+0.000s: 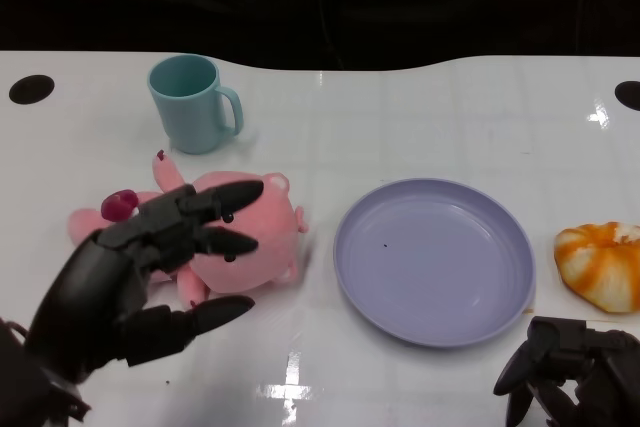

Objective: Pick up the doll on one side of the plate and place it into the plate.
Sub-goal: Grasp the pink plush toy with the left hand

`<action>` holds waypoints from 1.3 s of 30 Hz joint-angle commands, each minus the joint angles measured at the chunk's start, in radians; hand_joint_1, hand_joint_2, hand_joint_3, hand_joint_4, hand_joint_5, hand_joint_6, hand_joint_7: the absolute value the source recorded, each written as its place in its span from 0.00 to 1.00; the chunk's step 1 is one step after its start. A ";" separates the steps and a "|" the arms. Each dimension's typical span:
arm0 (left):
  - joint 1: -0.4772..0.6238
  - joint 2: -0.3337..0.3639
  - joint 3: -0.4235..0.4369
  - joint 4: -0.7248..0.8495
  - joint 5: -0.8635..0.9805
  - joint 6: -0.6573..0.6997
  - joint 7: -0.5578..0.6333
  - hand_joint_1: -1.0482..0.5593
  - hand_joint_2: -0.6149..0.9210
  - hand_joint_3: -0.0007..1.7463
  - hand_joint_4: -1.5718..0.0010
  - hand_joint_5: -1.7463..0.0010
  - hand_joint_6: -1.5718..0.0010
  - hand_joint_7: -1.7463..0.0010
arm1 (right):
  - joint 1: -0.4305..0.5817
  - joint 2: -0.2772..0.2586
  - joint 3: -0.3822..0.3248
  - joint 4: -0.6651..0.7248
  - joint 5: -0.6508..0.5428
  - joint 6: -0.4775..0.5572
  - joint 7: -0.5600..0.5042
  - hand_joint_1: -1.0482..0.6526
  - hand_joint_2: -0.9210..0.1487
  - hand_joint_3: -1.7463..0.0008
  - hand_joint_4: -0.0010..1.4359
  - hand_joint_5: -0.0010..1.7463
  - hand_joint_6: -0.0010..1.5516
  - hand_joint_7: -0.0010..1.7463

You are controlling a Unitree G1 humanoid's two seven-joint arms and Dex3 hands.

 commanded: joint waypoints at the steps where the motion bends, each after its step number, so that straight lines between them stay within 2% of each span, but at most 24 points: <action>1: -0.021 0.049 0.016 -0.008 0.077 -0.024 0.047 0.26 1.00 0.04 0.95 0.54 0.78 0.95 | -0.001 -0.008 -0.006 0.003 -0.001 -0.004 -0.004 0.06 0.00 0.76 0.67 0.81 0.62 0.63; 5: -0.036 0.108 0.016 -0.042 0.230 -0.022 0.106 0.24 1.00 0.02 0.99 0.60 0.82 0.98 | -0.002 -0.008 -0.006 0.004 -0.002 -0.002 -0.005 0.06 0.00 0.76 0.67 0.81 0.62 0.63; 11: -0.055 0.166 0.004 -0.068 0.396 -0.019 0.163 0.27 0.99 0.01 1.00 0.66 0.84 0.99 | -0.008 -0.005 -0.006 0.015 0.006 -0.009 0.002 0.06 0.00 0.76 0.67 0.81 0.61 0.63; 14: -0.068 0.192 -0.006 -0.065 0.493 -0.025 0.195 0.24 1.00 0.01 1.00 0.68 0.84 1.00 | -0.002 -0.004 -0.004 0.001 0.009 0.010 -0.002 0.06 0.00 0.76 0.67 0.81 0.62 0.64; 19: -0.105 0.263 -0.041 -0.081 0.718 0.044 0.199 0.24 0.99 0.01 1.00 0.76 0.83 0.99 | 0.001 -0.002 -0.004 -0.007 0.005 0.016 -0.006 0.05 0.00 0.76 0.67 0.81 0.63 0.63; 24: -0.149 0.290 -0.086 -0.046 0.853 0.084 0.216 0.22 0.99 0.00 1.00 0.80 0.84 1.00 | 0.004 -0.001 -0.003 -0.015 0.004 0.023 -0.010 0.05 0.00 0.76 0.68 0.81 0.63 0.63; 30: -0.250 0.316 -0.168 0.088 0.998 0.152 0.215 0.21 0.98 0.00 0.99 0.80 0.85 1.00 | 0.009 -0.002 -0.002 -0.023 0.001 0.024 -0.013 0.05 0.00 0.76 0.68 0.81 0.63 0.63; 39: -0.369 0.349 -0.265 0.238 1.062 0.227 0.153 0.20 0.99 0.00 1.00 0.83 0.89 1.00 | 0.011 -0.003 -0.002 -0.021 -0.002 0.011 -0.013 0.05 0.00 0.76 0.68 0.81 0.62 0.63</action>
